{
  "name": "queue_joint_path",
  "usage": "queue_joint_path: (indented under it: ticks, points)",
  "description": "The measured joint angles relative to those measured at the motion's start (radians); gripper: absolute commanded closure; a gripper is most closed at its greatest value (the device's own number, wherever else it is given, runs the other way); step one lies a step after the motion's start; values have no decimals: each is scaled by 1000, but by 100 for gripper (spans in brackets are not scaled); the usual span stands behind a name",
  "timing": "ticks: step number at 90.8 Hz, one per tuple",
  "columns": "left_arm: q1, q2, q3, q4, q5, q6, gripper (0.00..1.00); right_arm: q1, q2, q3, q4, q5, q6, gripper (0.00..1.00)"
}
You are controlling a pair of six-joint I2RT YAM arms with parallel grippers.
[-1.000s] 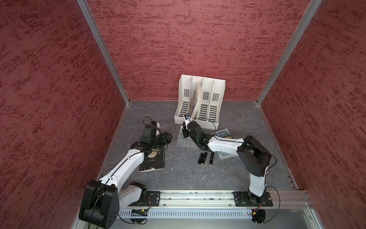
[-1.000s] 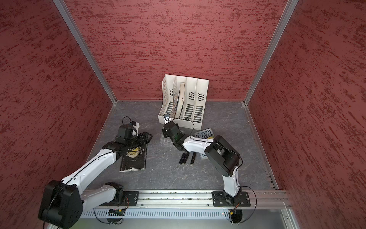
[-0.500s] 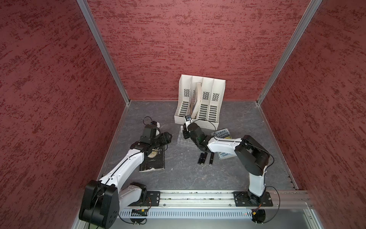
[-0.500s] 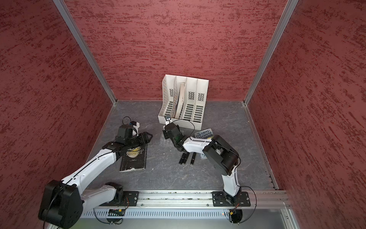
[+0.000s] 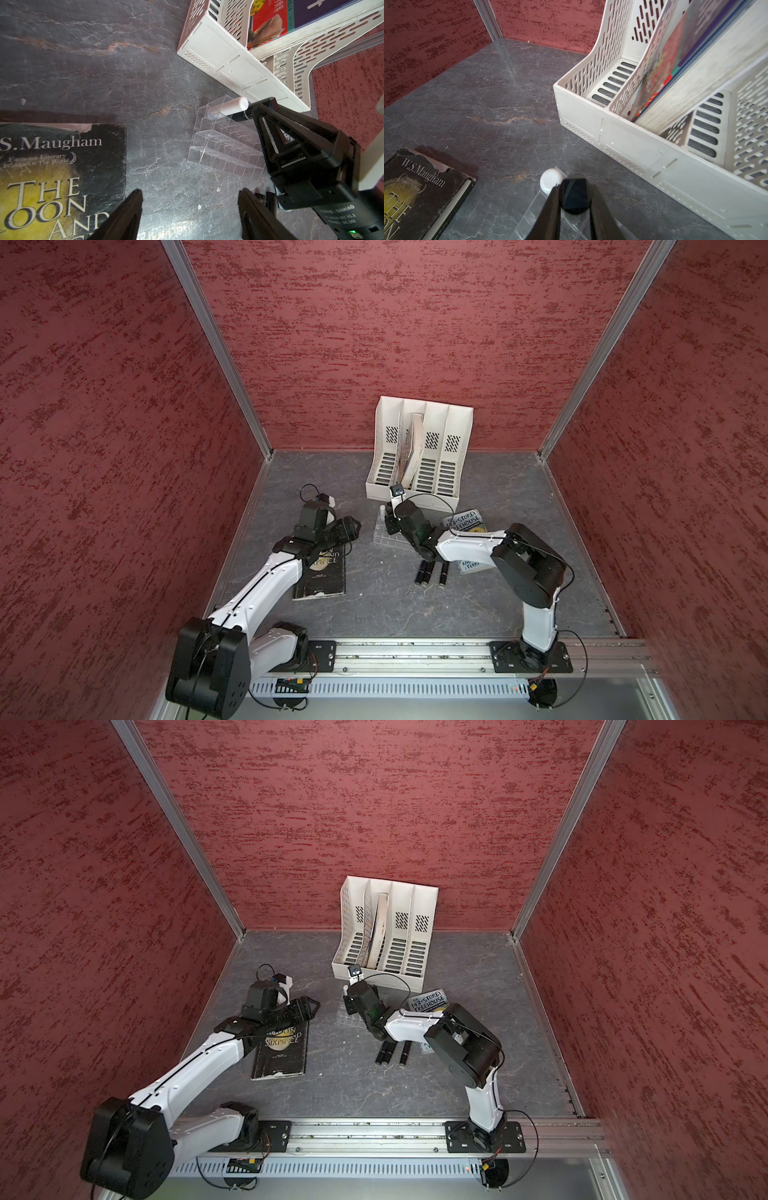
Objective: Arrange the lipsticks in the organizer
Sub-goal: Place the lipstick in the storage box, then pick up the lipstick at the center of the board.
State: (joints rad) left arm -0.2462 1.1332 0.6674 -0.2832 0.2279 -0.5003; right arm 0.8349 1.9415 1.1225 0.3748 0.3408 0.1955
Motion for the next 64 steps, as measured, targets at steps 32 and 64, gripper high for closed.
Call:
queue_joint_path:
  ticks: [32,64]
  points:
    - [-285,-13,106,-155,-196,56,31,-2,-143,-71,-110,-1,70,51]
    - [-661,321,313,-307,-197,15,38,-111,-705,-229,-542,-53,342,58]
